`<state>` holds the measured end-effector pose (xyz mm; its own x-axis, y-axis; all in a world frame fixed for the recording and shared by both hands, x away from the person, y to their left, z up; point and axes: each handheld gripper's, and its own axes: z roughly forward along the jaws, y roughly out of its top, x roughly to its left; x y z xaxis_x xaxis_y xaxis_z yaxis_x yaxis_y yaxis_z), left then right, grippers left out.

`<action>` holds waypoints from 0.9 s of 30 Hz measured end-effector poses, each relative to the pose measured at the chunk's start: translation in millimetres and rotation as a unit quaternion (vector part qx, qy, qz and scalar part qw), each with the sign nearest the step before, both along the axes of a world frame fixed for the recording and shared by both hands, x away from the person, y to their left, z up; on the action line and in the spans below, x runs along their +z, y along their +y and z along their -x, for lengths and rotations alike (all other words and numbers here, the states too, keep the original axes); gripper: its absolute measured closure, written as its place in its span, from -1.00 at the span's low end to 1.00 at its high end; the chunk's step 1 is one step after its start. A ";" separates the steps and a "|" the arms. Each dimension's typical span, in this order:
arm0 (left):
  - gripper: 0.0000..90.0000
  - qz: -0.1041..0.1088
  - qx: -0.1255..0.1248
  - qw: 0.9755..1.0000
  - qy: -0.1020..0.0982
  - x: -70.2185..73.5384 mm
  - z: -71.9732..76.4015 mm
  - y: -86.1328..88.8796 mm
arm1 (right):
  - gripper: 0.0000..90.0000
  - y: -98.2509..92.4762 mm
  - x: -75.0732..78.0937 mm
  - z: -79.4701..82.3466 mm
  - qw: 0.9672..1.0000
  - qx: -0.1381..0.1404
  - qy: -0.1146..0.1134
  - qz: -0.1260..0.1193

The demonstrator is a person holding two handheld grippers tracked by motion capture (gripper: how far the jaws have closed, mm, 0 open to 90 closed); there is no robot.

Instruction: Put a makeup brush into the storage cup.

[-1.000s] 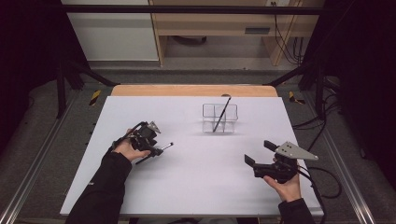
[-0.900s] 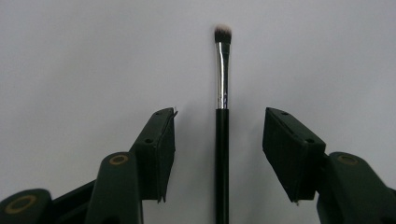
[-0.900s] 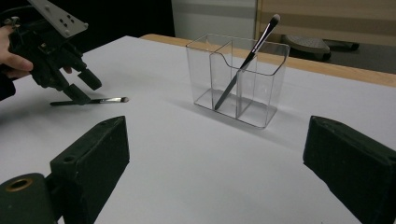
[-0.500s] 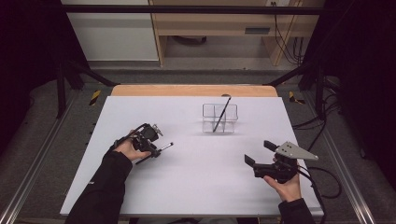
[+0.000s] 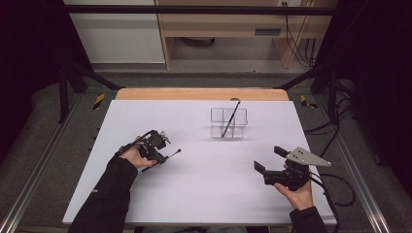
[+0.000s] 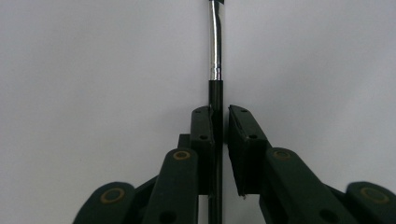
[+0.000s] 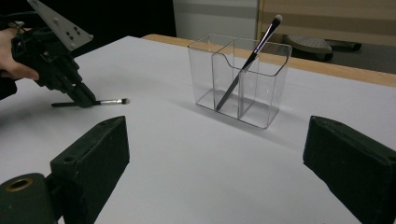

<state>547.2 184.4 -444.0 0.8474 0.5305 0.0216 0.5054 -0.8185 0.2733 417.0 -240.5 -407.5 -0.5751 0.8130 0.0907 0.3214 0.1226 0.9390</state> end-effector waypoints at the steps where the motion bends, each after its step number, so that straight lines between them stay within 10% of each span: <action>1: 0.82 -0.002 -0.002 1.000 -0.001 -0.1 0.1 -0.4 | -0.84 0.0 0.0 0.0 1.000 0.000 0.000 0.000; 27: 0.86 0.008 -0.010 1.000 -0.023 6.3 4.3 -3.2 | -0.84 0.0 0.3 0.2 1.000 0.003 0.001 0.000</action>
